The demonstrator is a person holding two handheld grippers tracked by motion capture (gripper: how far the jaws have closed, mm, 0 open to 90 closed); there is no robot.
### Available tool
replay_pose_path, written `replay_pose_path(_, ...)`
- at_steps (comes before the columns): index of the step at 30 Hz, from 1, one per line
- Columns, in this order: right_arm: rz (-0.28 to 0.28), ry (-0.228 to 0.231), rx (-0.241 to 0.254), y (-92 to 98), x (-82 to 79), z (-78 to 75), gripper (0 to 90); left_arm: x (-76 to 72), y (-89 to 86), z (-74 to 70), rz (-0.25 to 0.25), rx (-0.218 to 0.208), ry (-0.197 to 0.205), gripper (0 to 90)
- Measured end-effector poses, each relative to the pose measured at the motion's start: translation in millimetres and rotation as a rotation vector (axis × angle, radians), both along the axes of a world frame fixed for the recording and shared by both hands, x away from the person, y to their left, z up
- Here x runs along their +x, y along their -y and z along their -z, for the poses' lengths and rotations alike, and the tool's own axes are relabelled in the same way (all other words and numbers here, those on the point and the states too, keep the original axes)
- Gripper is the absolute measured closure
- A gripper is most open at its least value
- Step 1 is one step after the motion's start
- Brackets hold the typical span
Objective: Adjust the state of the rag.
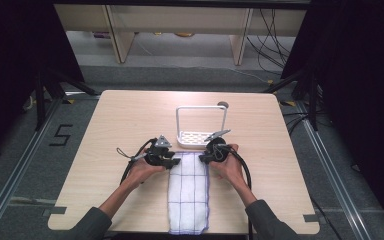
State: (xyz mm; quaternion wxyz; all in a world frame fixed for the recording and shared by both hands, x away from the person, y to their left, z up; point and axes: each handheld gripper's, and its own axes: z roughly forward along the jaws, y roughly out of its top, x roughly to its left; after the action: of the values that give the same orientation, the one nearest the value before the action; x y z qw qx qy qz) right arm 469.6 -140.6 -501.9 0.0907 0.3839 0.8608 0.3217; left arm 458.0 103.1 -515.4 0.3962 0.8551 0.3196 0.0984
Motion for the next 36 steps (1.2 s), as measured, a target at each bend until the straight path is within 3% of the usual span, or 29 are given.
replay_pose_path(2, -0.007, -0.028, 0.01, 0.6, -2.3, -1.8, 78.1, -0.2, -0.4, 0.7, 0.001, -0.016, -0.008, 67.1)
replay_pose_path(5, -0.029, -0.01, 0.001, 0.1, -3.4, -1.1, 82.4, -1.9, 1.6, 1.2, -0.002, -0.036, -0.006, 73.9)
replay_pose_path(6, -0.026, 0.0, 0.007, -0.9, -3.5, 0.0, 82.9, -1.7, 0.6, 0.2, 0.012, -0.014, 0.002, 75.5)
replay_pose_path(12, -0.043, 0.007, 0.009, 0.4, -5.0, -2.0, 83.9, -4.0, 0.4, -2.1, 0.013, -0.018, 0.016, 80.7)
replay_pose_path(15, -0.059, 0.013, 0.022, 2.4, -5.6, -6.0, 84.1, -5.9, 0.6, -5.1, 0.009, -0.026, 0.025, 81.8)
replay_pose_path(16, -0.058, 0.035, 0.024, 2.8, -6.3, -6.6, 84.1, -6.3, 0.4, -6.4, 0.013, -0.028, 0.03, 82.0)
replay_pose_path(17, -0.052, 0.024, 0.038, 2.5, -8.1, -8.3, 84.2, -7.4, 1.1, -7.5, 0.006, -0.043, 0.034, 82.1)
replay_pose_path(19, -0.072, 0.034, 0.027, 3.4, -8.5, -10.3, 84.2, -8.4, -0.9, -11.6, 0.02, -0.031, 0.044, 82.3)
replay_pose_path(21, -0.092, 0.075, 0.041, 2.2, -9.8, -13.6, 84.2, -10.9, -0.7, -15.5, 0.016, -0.055, 0.045, 82.3)
replay_pose_path(24, -0.087, 0.063, 0.05, 0.6, -13.5, -18.5, 84.2, -14.8, -0.7, -21.0, 0.02, -0.067, 0.053, 82.4)
replay_pose_path(25, -0.077, 0.059, 0.054, 0.6, -15.3, -20.3, 84.2, -15.5, -1.8, -22.8, 0.031, -0.053, 0.059, 82.4)
replay_pose_path(26, -0.09, 0.089, 0.062, 0.5, -14.5, -19.3, 84.2, -17.4, -1.0, -24.1, 0.024, -0.073, 0.062, 82.4)
replay_pose_path(28, -0.084, 0.076, 0.068, 0.0, -16.5, -22.0, 84.2, -19.6, -2.7, -28.1, 0.038, -0.062, 0.068, 82.4)
replay_pose_path(31, -0.076, 0.078, 0.085, 0.4, -18.3, -24.7, 84.2, -22.9, -2.8, -31.6, 0.024, -0.086, 0.079, 82.4)
replay_pose_path(32, -0.084, 0.062, 0.07, 1.9, -18.8, -26.6, 84.2, -23.5, -2.9, -32.4, 0.022, -0.092, 0.078, 82.4)
replay_pose_path(34, -0.091, 0.068, 0.078, 2.0, -19.9, -26.7, 84.2, -24.6, -3.5, -33.4, 0.028, -0.075, 0.081, 82.4)
replay_pose_path(36, -0.103, 0.088, 0.073, 3.3, -20.0, -26.7, 84.2, -25.6, -2.2, -33.2, 0.025, -0.094, 0.081, 82.4)
